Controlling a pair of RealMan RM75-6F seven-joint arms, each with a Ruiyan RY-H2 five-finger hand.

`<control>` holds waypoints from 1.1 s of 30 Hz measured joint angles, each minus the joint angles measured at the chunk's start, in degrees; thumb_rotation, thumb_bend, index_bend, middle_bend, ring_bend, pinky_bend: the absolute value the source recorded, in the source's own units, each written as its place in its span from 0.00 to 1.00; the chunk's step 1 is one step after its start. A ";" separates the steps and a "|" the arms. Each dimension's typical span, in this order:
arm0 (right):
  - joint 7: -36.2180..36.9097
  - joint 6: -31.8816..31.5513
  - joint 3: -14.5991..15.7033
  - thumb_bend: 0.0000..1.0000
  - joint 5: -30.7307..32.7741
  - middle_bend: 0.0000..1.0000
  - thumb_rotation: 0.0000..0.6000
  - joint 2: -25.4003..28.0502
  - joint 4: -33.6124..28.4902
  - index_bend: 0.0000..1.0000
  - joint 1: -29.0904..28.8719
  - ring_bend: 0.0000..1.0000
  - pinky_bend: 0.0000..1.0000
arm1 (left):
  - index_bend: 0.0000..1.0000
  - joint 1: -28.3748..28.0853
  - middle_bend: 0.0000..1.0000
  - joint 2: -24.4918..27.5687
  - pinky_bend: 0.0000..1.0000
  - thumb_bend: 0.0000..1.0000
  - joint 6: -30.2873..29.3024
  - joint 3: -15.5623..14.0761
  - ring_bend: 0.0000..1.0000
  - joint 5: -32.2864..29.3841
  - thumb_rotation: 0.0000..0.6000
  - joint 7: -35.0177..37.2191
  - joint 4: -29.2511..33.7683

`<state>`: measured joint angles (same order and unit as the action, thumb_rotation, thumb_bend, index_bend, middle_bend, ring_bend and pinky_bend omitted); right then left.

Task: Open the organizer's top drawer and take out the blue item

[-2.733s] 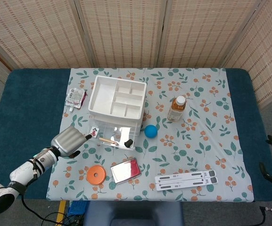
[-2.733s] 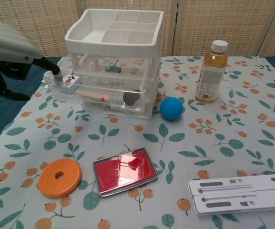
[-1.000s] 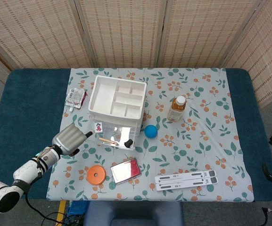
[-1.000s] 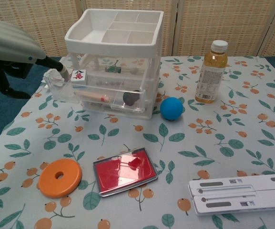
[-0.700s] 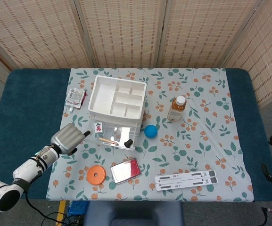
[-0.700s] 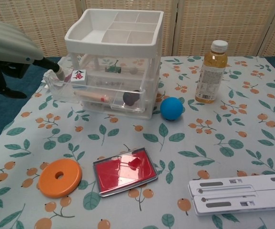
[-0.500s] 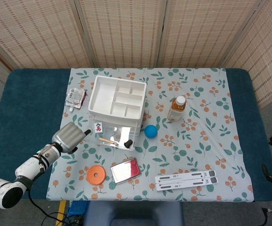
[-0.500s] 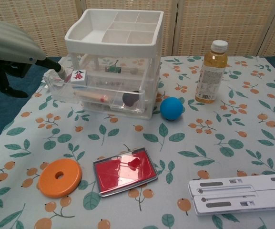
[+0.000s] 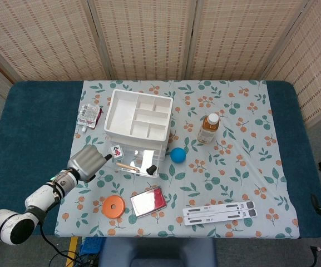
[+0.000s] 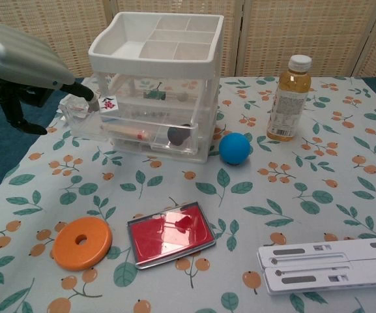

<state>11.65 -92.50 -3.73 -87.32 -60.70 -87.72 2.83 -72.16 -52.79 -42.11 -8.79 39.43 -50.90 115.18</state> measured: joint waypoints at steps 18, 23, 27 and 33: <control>0.82 0.18 -0.08 0.41 0.24 0.21 1.00 -0.23 0.72 0.05 0.07 0.11 0.10 | 0.14 1.39 1.00 2.49 1.00 0.34 1.34 0.46 1.00 5.71 1.00 6.55 1.25; 0.95 0.11 -0.11 0.41 0.07 0.21 1.00 -0.14 0.78 0.05 0.03 0.11 0.10 | 0.17 2.58 0.99 4.77 1.00 0.34 -0.61 0.54 1.00 7.06 1.00 7.67 2.34; 0.86 -0.27 -0.24 0.41 -0.06 0.21 1.00 0.08 0.66 0.05 0.08 0.11 0.10 | 0.19 4.41 0.99 6.30 1.00 0.34 -2.62 1.10 1.00 10.31 1.00 9.27 3.36; 0.45 -1.16 -0.54 0.41 -0.49 0.21 1.00 0.81 0.10 0.05 0.15 0.11 0.10 | 0.27 9.24 0.98 5.38 1.00 0.33 -8.56 3.15 1.00 21.46 1.00 14.26 2.01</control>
<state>12.10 -93.65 -4.27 -87.82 -59.89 -87.63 2.98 -62.92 -47.40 -50.67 -5.64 60.89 -36.64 117.19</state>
